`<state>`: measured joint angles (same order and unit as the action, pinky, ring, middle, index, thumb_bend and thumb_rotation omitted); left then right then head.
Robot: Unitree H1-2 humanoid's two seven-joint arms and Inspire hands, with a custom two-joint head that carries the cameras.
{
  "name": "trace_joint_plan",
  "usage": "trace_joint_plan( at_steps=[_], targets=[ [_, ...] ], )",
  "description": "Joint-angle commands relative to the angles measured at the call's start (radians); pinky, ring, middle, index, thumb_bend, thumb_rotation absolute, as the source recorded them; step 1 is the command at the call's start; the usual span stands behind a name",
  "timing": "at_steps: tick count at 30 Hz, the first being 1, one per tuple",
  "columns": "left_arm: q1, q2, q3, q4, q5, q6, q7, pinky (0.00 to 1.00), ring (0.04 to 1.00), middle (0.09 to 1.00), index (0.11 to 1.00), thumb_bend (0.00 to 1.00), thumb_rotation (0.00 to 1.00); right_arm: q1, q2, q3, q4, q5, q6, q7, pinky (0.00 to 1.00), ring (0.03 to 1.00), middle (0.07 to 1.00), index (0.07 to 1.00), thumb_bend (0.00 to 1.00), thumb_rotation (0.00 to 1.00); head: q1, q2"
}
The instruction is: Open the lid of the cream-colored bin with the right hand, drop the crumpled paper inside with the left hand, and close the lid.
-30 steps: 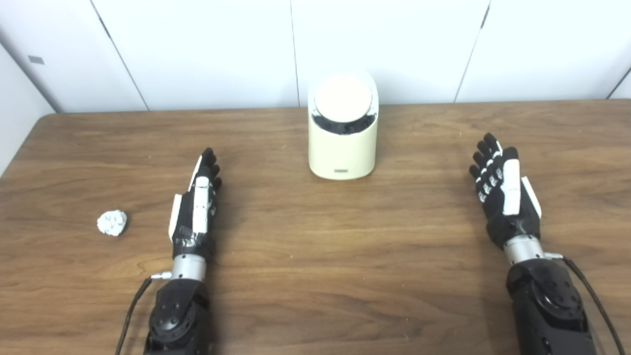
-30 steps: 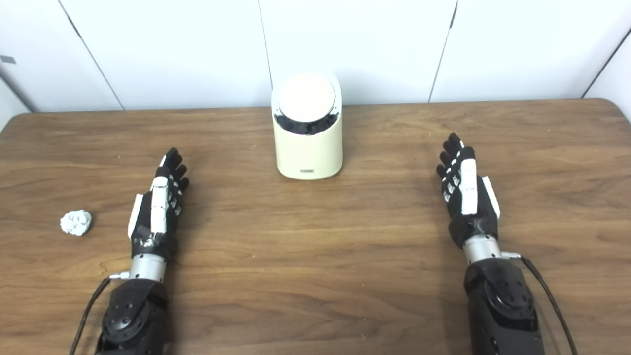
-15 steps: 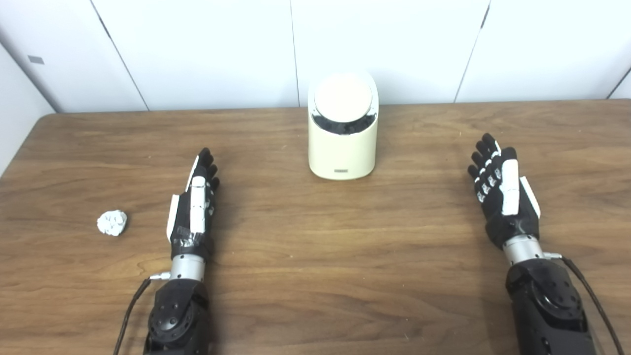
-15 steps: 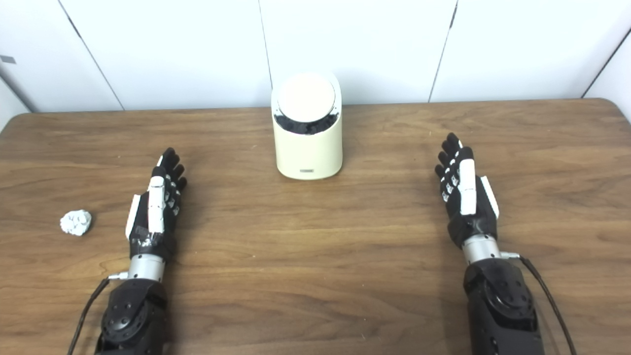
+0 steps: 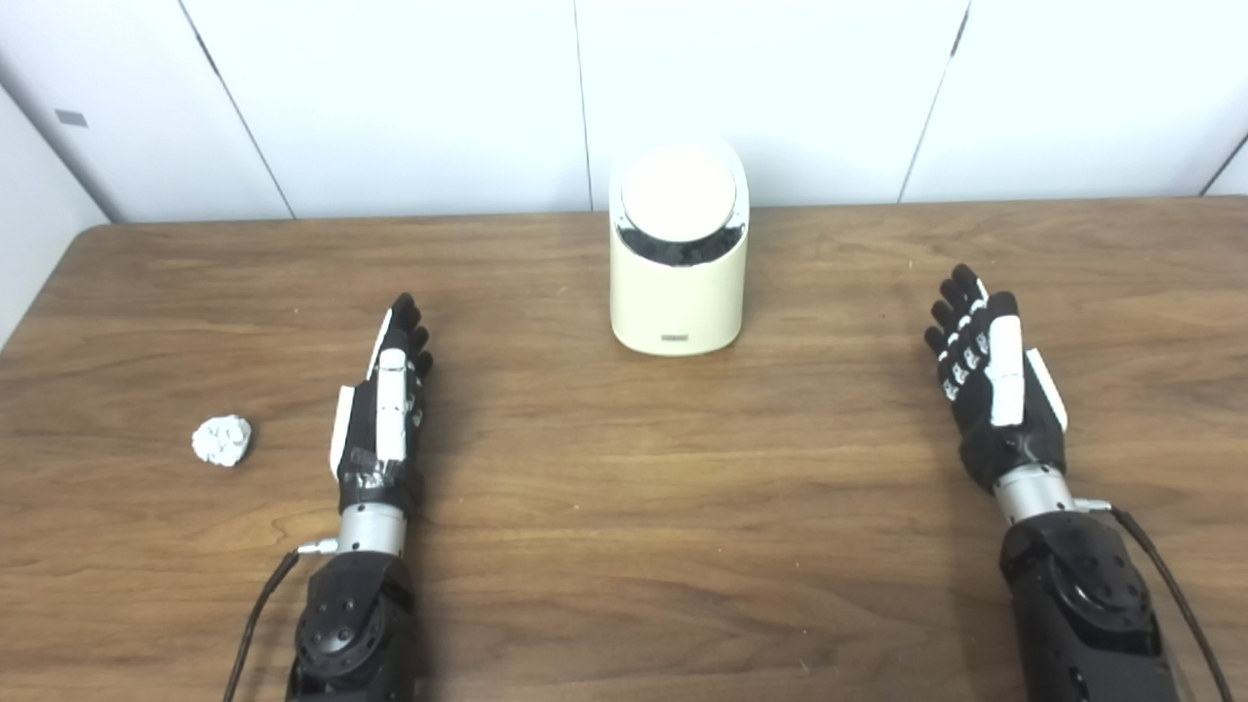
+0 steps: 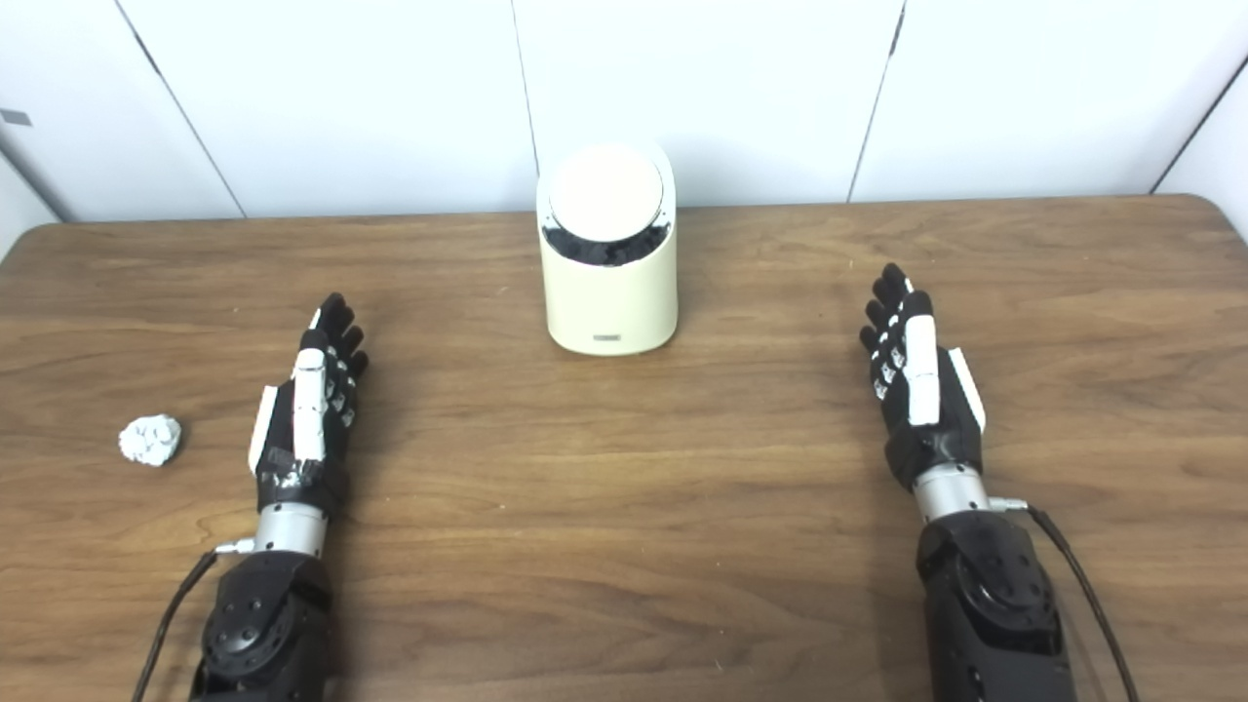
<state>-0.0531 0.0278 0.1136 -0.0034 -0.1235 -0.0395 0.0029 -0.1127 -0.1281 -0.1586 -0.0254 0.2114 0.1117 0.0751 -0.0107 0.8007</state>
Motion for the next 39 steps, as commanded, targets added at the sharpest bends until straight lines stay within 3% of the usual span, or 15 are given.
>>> trace_joint_plan(
  at_steps=[1,31,39],
  targets=[
    [-0.015,0.000,-0.001,-0.028,0.002,-0.004,0.003,1.00,1.000,1.000,1.000,0.42,0.98,-0.027,-0.013,-0.004,-0.030,0.006,-0.024,0.006,1.00,1.000,1.000,0.990,0.54,1.00,0.000,0.001],
    [-0.016,0.000,-0.004,-0.027,0.001,-0.003,0.011,1.00,1.000,1.000,1.000,0.42,0.96,-0.028,-0.011,-0.005,-0.023,0.011,-0.027,0.007,1.00,0.996,0.990,0.985,0.54,1.00,-0.001,0.001],
    [-0.002,0.005,-0.008,-0.012,-0.002,-0.034,-0.001,1.00,1.000,1.000,1.000,0.43,0.96,-0.016,-0.006,0.000,-0.027,-0.005,-0.046,0.004,1.00,0.999,0.992,0.983,0.53,1.00,-0.014,-0.060]
  ],
)
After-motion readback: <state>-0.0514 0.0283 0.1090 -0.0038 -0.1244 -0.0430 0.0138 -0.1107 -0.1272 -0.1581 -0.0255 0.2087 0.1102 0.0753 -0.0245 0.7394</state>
